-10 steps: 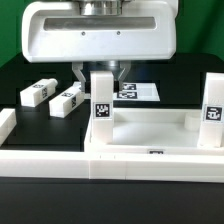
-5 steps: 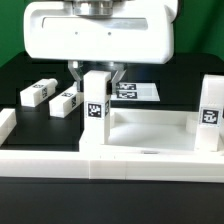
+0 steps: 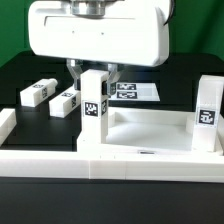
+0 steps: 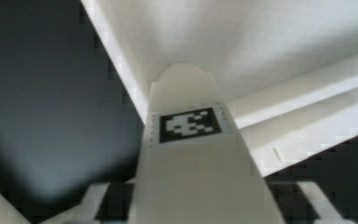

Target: Assemble desk

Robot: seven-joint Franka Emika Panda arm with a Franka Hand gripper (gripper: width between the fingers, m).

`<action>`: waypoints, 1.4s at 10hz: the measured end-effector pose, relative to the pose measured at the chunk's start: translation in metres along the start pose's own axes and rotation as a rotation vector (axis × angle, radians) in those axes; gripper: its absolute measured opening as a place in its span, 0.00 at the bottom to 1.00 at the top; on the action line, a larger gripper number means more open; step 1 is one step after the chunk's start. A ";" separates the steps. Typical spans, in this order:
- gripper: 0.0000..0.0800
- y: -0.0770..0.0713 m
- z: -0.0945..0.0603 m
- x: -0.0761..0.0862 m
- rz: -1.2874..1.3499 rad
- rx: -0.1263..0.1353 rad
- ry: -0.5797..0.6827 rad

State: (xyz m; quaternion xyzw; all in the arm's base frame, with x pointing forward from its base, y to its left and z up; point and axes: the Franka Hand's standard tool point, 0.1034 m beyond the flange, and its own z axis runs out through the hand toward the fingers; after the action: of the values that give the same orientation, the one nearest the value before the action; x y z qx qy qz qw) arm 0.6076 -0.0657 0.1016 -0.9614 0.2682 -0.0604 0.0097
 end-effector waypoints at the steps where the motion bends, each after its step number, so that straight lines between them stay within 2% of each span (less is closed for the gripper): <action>1: 0.48 0.000 0.000 0.000 -0.003 0.000 0.000; 3: 0.78 -0.004 -0.009 0.000 -0.009 0.011 0.009; 5: 0.80 -0.009 -0.027 -0.014 0.016 0.038 0.006; 6: 0.81 -0.019 -0.033 -0.030 0.043 0.048 -0.003; 7: 0.81 -0.024 -0.033 -0.036 0.025 0.052 -0.004; 12: 0.81 -0.021 -0.031 -0.035 0.025 0.048 -0.006; 13: 0.81 -0.019 -0.029 -0.043 0.126 0.064 -0.002; 14: 0.81 -0.016 -0.023 -0.061 0.176 0.059 -0.014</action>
Offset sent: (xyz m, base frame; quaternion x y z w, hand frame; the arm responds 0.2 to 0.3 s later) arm -0.0245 0.0141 0.0297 0.0201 -0.0190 0.0158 0.9995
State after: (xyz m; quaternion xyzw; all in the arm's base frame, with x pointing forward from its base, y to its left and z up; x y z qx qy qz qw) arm 0.5616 -0.0199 0.1184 -0.9338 0.3497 -0.0608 0.0453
